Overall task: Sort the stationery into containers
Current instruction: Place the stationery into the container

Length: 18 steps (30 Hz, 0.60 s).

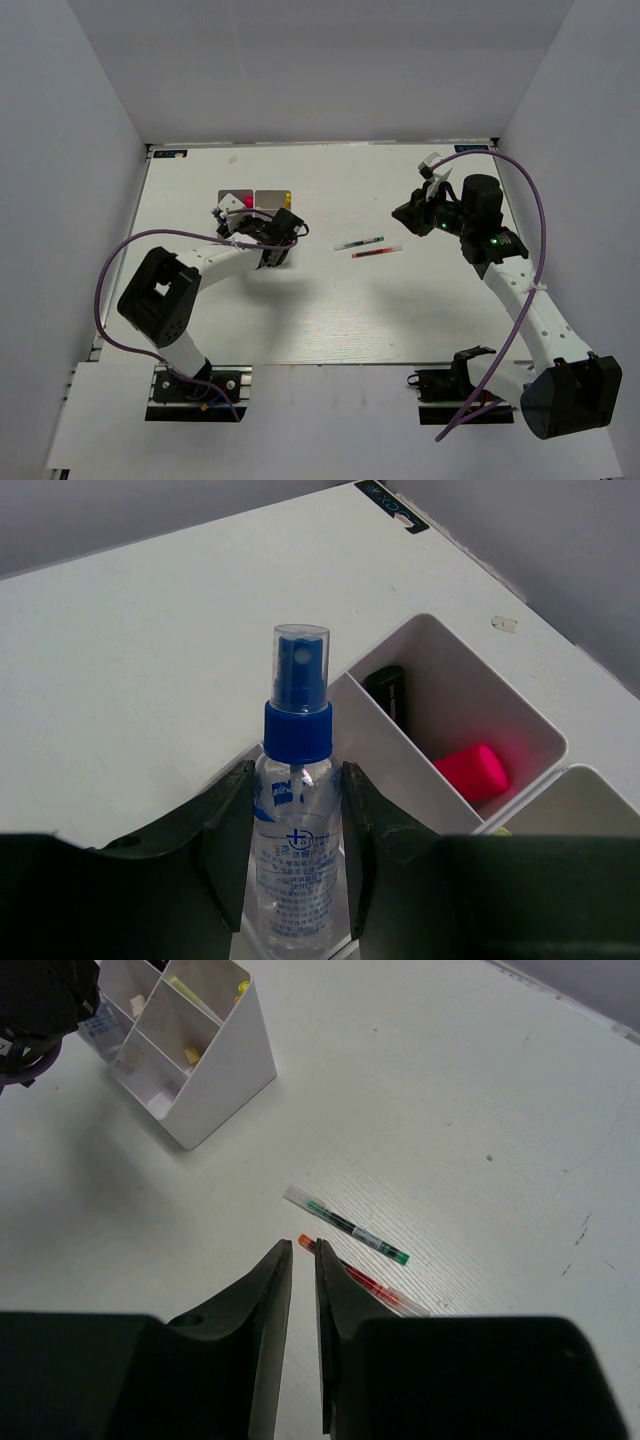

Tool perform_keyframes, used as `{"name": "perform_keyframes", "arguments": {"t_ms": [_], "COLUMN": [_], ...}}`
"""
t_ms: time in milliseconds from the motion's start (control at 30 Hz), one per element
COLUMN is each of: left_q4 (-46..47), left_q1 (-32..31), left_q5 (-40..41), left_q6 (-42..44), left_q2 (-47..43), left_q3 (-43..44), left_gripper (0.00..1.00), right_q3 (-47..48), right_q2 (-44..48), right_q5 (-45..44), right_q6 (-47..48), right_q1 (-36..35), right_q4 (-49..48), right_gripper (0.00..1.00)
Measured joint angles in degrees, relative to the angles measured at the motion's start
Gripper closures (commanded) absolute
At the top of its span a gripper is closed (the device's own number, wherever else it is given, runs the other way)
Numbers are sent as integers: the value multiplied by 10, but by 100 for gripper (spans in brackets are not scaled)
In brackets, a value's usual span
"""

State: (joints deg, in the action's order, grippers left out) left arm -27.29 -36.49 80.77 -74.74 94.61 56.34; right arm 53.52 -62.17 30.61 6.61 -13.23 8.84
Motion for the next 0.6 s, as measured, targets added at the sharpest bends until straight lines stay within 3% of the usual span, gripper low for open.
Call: {"name": "perform_keyframes", "arguments": {"t_ms": [233,400,600], "left_q4": [-36,-52,-66], "left_q1": [0,0,0], "left_q5": [0,0,0], "left_q6": [-28,-41,-53], "left_q2": [2,2,3], "left_q3": [12,12,19], "left_gripper": [53,52,43], "right_q3": [0,0,0], "right_q2": [0,3,7], "right_q5": [0,1,3], "right_q6": [0,0,0], "right_q1": [0,0,0], "right_q4": [0,1,2], "right_gripper": [74,72,72]}}
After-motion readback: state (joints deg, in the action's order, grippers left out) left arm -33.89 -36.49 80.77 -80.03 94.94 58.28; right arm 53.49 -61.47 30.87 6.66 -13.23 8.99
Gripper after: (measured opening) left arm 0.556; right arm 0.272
